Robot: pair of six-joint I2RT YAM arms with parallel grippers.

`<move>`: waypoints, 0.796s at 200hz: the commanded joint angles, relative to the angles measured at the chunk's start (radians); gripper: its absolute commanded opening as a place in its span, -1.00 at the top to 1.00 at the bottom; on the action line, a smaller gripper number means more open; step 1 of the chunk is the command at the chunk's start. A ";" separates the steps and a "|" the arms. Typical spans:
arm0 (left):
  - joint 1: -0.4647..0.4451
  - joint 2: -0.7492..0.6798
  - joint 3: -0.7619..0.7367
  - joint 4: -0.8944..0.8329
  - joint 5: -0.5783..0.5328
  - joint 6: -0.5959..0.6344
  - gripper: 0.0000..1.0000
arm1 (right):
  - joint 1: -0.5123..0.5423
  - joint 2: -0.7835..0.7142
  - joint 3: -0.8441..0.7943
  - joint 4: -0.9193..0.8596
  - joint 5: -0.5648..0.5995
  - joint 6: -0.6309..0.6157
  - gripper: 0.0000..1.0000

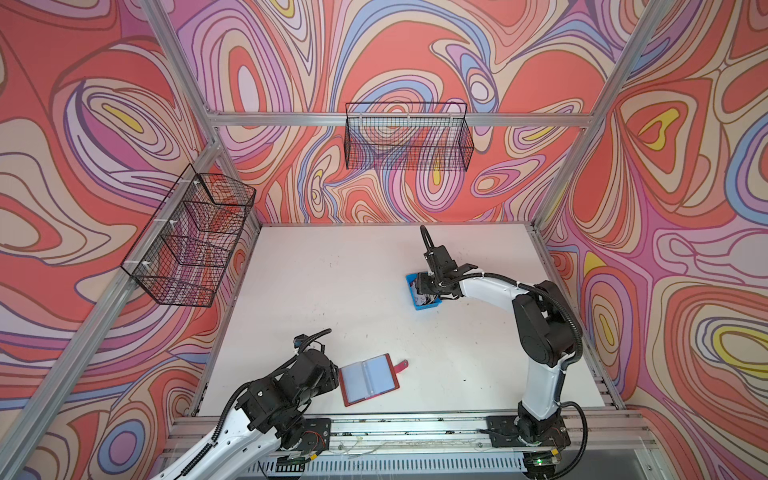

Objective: Put the credit cards into the card holder

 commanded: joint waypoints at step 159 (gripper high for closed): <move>-0.004 -0.008 -0.014 0.001 0.002 0.003 -0.21 | -0.072 -0.098 -0.114 0.127 -0.158 0.038 -0.41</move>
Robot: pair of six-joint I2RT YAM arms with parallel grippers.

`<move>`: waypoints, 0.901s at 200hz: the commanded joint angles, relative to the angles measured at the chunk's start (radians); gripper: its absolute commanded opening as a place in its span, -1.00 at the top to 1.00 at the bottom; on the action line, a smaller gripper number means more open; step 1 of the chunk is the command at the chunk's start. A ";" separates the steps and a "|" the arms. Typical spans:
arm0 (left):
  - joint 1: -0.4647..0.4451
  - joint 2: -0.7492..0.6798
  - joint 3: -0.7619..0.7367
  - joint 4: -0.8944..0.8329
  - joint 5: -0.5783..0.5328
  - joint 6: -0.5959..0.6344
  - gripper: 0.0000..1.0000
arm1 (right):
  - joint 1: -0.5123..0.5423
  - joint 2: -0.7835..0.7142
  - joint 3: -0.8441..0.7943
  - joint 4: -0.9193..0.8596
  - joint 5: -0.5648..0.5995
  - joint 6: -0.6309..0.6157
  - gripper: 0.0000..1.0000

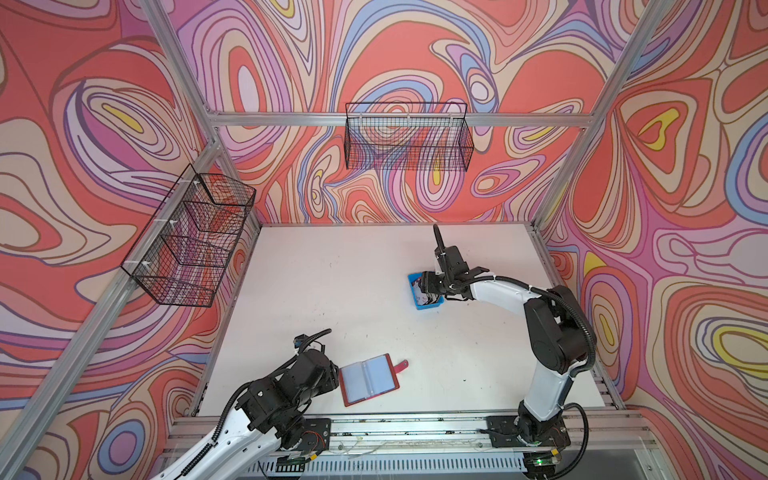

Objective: Put the credit cards into the card holder

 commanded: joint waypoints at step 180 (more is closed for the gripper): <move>-0.004 -0.008 -0.013 -0.002 -0.002 0.002 -0.21 | -0.043 -0.066 -0.033 0.003 0.060 0.038 0.51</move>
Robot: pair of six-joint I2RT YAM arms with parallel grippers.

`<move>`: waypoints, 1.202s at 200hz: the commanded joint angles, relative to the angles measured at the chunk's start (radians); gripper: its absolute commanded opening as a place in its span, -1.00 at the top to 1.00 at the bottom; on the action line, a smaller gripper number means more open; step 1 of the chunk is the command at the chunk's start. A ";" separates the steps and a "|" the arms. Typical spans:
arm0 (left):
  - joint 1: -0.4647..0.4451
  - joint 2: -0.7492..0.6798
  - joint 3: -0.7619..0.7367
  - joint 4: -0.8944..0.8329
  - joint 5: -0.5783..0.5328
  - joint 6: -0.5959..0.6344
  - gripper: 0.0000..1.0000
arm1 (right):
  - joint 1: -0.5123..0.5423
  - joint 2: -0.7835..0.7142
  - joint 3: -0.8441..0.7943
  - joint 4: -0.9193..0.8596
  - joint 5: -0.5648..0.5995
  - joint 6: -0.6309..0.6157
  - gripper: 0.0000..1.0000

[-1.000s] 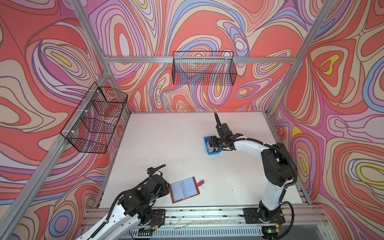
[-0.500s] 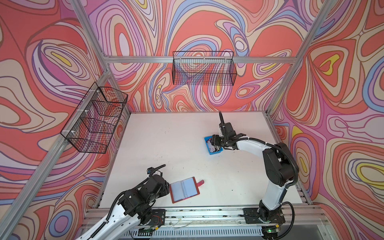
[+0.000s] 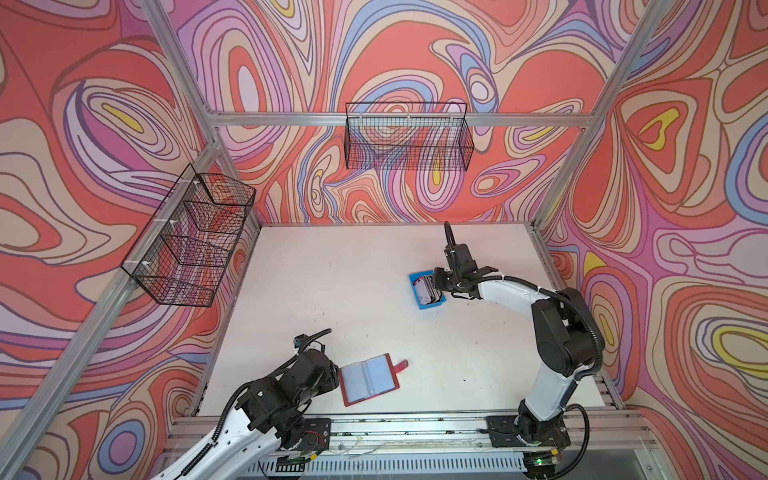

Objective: Put the credit cards into the card holder

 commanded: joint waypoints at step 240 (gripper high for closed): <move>-0.004 -0.115 0.022 -0.070 0.034 -0.064 -0.21 | 0.342 -0.760 -0.373 0.041 0.269 0.311 1.00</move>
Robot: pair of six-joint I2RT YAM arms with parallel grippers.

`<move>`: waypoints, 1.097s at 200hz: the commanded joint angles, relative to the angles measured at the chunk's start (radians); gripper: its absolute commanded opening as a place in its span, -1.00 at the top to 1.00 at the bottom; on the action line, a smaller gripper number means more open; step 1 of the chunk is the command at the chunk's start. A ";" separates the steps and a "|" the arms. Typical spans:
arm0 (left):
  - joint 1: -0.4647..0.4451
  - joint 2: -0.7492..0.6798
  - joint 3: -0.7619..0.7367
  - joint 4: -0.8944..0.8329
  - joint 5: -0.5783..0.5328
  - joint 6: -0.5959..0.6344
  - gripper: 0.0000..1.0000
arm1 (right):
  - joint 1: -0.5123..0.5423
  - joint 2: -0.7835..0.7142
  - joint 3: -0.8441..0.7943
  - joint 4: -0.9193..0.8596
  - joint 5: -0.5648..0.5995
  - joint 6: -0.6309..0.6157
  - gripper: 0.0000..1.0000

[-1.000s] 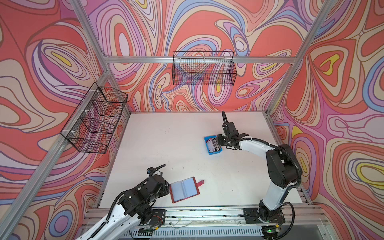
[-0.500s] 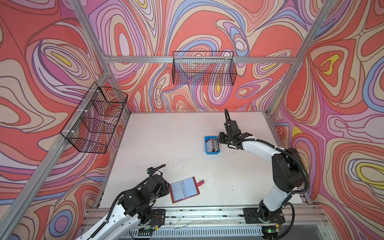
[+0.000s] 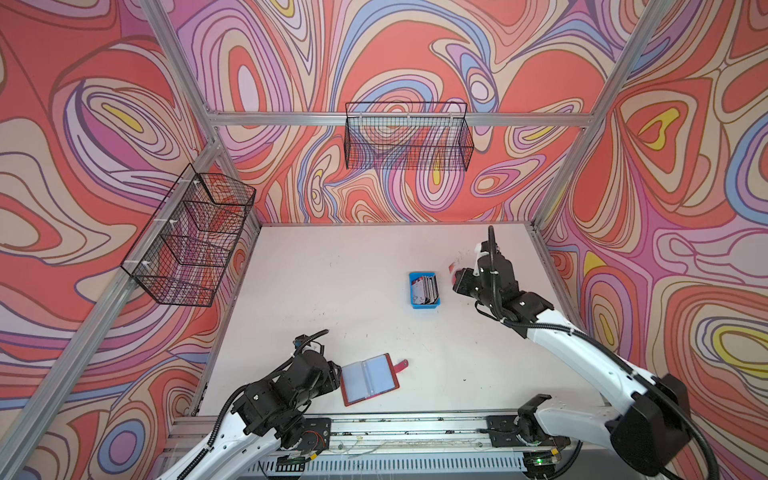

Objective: Put the credit cards into the card holder

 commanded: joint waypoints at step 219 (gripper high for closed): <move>-0.004 -0.019 -0.105 0.106 0.160 -0.175 -0.22 | 0.791 0.542 -0.391 1.011 0.249 0.454 1.00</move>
